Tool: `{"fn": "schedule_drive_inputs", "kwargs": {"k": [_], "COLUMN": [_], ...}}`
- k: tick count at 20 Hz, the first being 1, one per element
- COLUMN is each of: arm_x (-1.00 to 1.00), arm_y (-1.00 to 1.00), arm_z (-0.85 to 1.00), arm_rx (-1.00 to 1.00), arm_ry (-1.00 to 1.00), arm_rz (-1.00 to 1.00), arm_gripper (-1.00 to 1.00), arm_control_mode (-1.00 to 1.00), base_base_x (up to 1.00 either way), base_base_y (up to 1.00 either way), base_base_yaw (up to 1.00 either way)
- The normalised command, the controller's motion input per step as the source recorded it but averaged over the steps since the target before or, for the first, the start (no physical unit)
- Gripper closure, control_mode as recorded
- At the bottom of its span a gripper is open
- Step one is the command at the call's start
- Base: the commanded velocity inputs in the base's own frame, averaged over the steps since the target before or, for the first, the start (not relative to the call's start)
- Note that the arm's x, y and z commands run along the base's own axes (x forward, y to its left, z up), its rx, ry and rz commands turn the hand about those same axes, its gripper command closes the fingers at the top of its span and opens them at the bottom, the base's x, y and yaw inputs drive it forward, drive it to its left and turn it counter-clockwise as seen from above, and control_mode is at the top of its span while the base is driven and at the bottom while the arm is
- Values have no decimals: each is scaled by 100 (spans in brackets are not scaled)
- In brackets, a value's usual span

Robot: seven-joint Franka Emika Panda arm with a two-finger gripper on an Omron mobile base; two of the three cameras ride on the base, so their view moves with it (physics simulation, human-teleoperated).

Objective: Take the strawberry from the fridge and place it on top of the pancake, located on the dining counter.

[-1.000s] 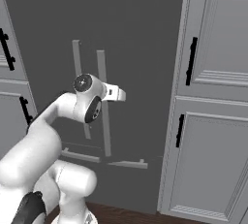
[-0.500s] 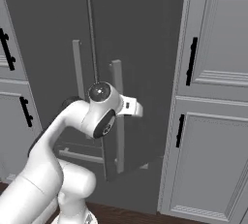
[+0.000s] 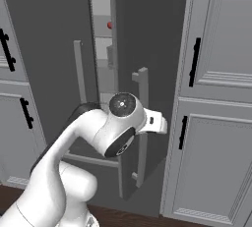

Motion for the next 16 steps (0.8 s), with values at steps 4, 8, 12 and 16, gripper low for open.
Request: {"fn": "schedule_drive_inputs", "kwargs": {"k": [4,8,12,16], "arm_x": [-37,-6,0,1], "arm_y": [15,77,89,61], "arm_z": [94,55,15,-11], "arm_rx": [-10,-39,-43,-40], "arm_ry": [16,31,42,52], "arm_rz": [0,3,9,19], "arm_gripper": [-100,-100,-100,-100], "arm_control_mode": [-100,-100,-100,-100], "base_base_x": [0,0,0,0], "base_base_y": [0,0,0,0], "base_base_yaw": [0,0,0,0]}}
